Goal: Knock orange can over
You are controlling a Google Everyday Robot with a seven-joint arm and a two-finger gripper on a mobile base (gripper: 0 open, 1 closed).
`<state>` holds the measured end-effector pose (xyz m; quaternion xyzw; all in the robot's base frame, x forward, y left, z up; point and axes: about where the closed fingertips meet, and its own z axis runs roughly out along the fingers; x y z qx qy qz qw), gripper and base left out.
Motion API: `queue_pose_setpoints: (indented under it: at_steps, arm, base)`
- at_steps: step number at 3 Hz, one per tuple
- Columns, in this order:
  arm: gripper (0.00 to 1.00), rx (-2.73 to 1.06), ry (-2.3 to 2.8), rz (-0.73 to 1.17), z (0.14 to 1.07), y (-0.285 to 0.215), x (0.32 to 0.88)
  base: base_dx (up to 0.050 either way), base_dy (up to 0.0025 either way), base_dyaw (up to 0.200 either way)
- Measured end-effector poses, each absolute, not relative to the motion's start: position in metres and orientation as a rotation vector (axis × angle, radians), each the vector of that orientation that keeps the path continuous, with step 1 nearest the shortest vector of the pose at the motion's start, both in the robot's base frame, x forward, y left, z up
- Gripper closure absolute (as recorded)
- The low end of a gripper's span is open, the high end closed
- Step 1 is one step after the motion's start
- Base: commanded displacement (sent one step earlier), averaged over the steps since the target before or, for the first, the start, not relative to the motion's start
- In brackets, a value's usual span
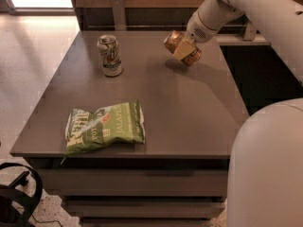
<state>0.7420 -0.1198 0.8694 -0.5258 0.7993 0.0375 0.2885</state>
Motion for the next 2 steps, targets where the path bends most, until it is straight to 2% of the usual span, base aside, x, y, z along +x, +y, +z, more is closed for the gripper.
queue_pose_setpoints:
  at_steps: [2]
  arm:
    - [1.0, -1.546, 2.217, 0.094, 0.8356, -0.1041, 0.7305]
  base:
    - [0.0, 0.0, 0.0]
